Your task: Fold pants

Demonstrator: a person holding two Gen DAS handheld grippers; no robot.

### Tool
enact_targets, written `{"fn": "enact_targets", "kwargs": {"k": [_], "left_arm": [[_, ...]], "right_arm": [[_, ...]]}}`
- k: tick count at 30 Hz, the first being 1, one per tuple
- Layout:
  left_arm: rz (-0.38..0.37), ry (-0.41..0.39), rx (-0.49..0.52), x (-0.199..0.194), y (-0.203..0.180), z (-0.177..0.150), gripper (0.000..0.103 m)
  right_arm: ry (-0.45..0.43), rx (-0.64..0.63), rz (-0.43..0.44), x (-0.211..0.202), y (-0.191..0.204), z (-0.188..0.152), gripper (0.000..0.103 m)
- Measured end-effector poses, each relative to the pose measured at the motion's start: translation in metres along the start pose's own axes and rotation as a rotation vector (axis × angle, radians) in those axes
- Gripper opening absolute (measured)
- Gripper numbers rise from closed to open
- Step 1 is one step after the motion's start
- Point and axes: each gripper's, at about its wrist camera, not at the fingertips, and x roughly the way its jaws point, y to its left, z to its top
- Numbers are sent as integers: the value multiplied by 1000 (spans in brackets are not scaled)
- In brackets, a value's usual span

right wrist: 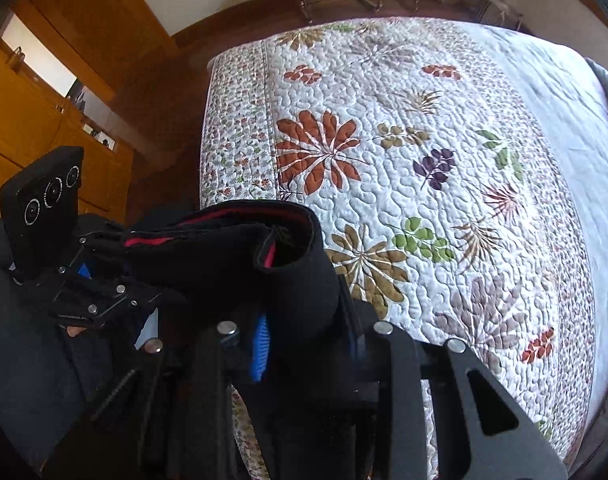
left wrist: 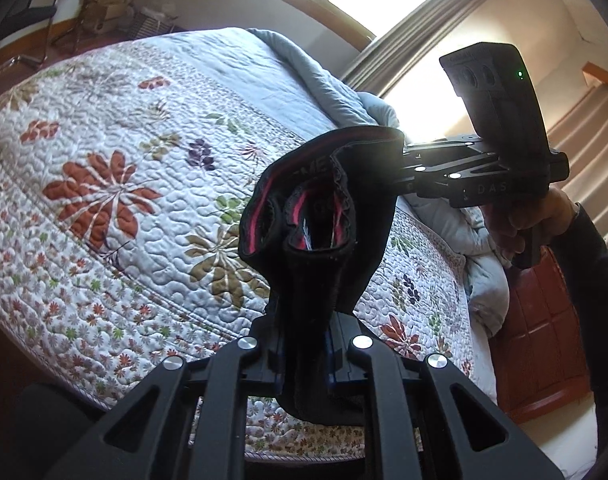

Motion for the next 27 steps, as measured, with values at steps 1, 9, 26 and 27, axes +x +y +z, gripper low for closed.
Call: {"fn": "enact_targets", "kwargs": {"k": [1, 9, 26, 27], "left_arm": [[3, -1, 15, -1, -5, 0, 14], [6, 4, 126, -6, -46, 0, 14], [-10, 21, 298, -2, -120, -13, 14], [-13, 23, 307, -1, -124, -15, 14]], "right_arm": [[-16, 7, -5, -6, 1, -6, 28], [-101, 35, -53, -37, 6, -39, 28], [-191, 86, -136, -77, 8, -107, 27], [-193, 87, -140, -77, 7, -110, 27]]}}
